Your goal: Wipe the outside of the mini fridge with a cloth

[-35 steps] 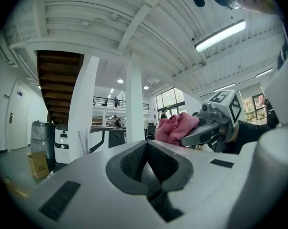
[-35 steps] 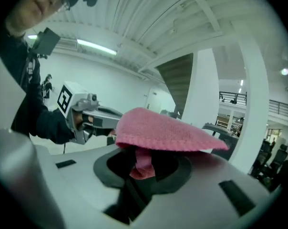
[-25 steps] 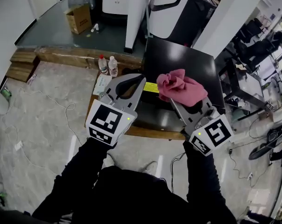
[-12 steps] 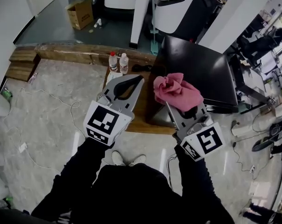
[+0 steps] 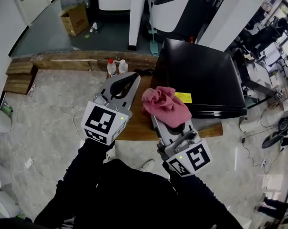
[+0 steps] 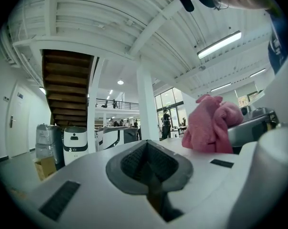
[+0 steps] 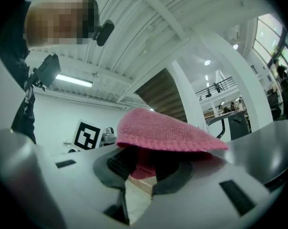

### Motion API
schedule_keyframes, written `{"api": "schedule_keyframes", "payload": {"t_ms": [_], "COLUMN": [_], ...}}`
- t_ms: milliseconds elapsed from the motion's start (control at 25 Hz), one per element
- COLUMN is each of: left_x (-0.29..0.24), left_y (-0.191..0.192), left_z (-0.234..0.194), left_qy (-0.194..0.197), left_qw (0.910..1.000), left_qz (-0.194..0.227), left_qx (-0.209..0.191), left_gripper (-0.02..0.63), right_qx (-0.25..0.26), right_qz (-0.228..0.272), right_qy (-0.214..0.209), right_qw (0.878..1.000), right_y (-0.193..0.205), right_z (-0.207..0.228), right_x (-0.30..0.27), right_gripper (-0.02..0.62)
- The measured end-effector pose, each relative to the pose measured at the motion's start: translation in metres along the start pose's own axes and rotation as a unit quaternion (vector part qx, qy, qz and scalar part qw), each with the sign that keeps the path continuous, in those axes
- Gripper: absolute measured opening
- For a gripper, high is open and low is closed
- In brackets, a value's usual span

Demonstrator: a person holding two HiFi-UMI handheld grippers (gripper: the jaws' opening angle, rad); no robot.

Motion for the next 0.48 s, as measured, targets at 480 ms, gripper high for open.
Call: {"api": "schedule_keyframes", "payload": {"t_ms": [480], "left_x": [-0.066], "left_y": [0.049], "left_z": [-0.159], "left_qy": [0.172], "left_qw": [0.9844], "left_qz": [0.032], "left_qx": [0.016], "left_gripper": [0.003], "right_qx": [-0.166], "right_qz": [0.094], "right_qy": [0.238], "right_qw": [0.952], "right_y": [0.104], "right_z": [0.035], "right_x": [-0.164], "right_gripper": [0.087]}}
Point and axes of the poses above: the fingertips, and each gripper's own axes: x backward along the fingers, z to its right, y out of its underside, the point moved 5 cm from there along x, backward along the fingers, and after that the axes turned 8 degrees about x, right-handed, at the moved point
